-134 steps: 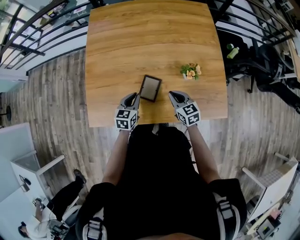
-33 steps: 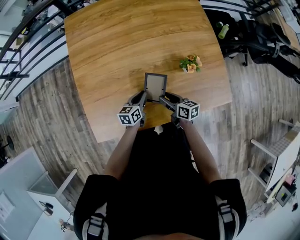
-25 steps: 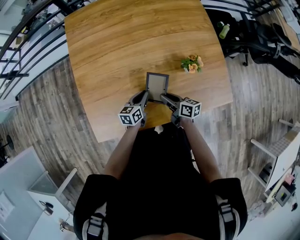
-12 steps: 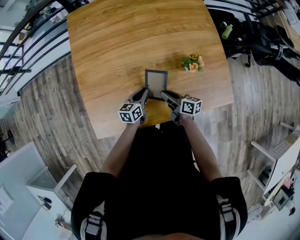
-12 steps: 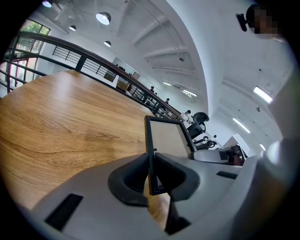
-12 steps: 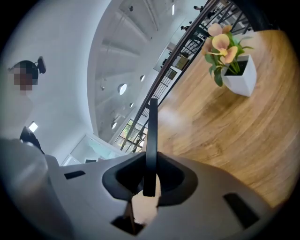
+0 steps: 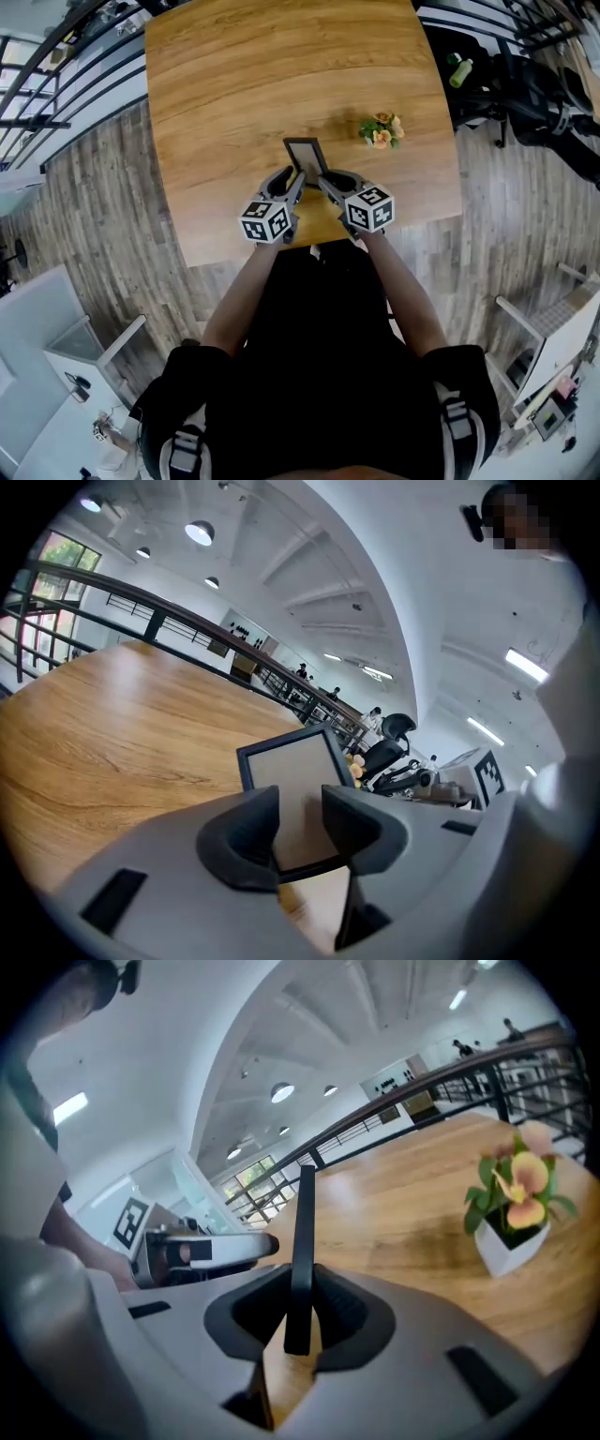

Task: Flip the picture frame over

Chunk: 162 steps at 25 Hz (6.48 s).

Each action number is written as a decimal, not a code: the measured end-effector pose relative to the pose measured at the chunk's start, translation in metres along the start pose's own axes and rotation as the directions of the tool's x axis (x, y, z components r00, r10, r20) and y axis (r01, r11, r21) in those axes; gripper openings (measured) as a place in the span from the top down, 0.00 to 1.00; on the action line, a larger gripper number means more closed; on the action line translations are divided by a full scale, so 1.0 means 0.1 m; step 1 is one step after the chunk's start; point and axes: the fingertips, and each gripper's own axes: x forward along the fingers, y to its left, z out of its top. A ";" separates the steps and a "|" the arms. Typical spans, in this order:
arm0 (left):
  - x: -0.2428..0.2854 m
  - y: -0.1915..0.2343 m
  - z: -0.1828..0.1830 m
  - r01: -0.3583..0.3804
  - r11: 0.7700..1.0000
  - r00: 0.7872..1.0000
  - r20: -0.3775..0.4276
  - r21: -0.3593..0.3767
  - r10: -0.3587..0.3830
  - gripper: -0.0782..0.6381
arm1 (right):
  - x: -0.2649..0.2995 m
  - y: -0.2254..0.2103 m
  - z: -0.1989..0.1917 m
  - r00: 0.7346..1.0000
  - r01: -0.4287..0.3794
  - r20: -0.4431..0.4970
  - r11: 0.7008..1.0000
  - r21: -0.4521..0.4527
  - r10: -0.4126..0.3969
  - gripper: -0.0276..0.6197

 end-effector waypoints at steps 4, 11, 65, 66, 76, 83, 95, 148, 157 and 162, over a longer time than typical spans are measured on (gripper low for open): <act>0.04 -0.21 0.11 0.022 0.999 0.999 0.036 -0.036 -0.021 0.65 | -0.03 0.01 0.05 0.998 0.031 -0.040 0.982 -0.184 -0.039 0.84; 0.07 -0.41 0.11 0.039 0.995 0.998 0.052 -0.093 -0.035 0.60 | -0.19 0.09 0.15 0.998 0.052 -0.007 0.933 -0.356 -0.058 0.84; -0.41 -0.25 -0.15 0.007 0.859 0.983 0.160 -0.513 0.087 0.76 | -0.37 0.59 -0.47 0.998 0.004 -0.040 0.691 -0.722 -0.048 0.74; -0.42 -0.23 -0.15 0.005 0.859 0.983 0.159 -0.511 0.089 0.76 | -0.38 0.58 -0.47 0.999 0.001 -0.037 0.713 -0.701 -0.039 0.74; -0.52 -0.19 -0.12 -0.004 0.913 0.988 0.140 -0.408 0.067 0.76 | -0.51 0.57 -0.17 0.997 -0.005 0.058 0.842 -0.540 0.044 0.75; -0.56 -0.40 -0.24 0.111 0.924 0.993 0.082 -0.365 -0.086 0.76 | -0.51 0.32 -0.24 0.997 -0.056 0.025 0.901 -0.431 0.074 0.70; -0.67 -0.62 -0.29 0.308 0.907 0.948 0.008 -0.288 -0.319 0.76 | -0.48 0.15 -0.42 0.976 -0.216 -0.023 0.949 -0.230 0.216 0.68; -0.61 -0.17 -0.37 0.092 0.962 0.996 0.033 -0.258 -0.087 0.77 | -0.36 0.23 -0.44 0.986 -0.161 0.027 0.985 -0.053 0.163 0.82; -0.47 -0.12 -0.46 0.034 0.972 0.999 0.002 -0.232 -0.035 0.75 | -0.35 0.10 -0.51 0.993 -0.112 0.026 0.993 -0.027 0.112 0.82; -0.43 -0.08 -0.50 0.006 0.971 1.000 -0.020 -0.240 -0.012 0.73 | -0.35 0.07 -0.54 0.996 -0.093 0.008 0.996 -0.001 0.093 0.82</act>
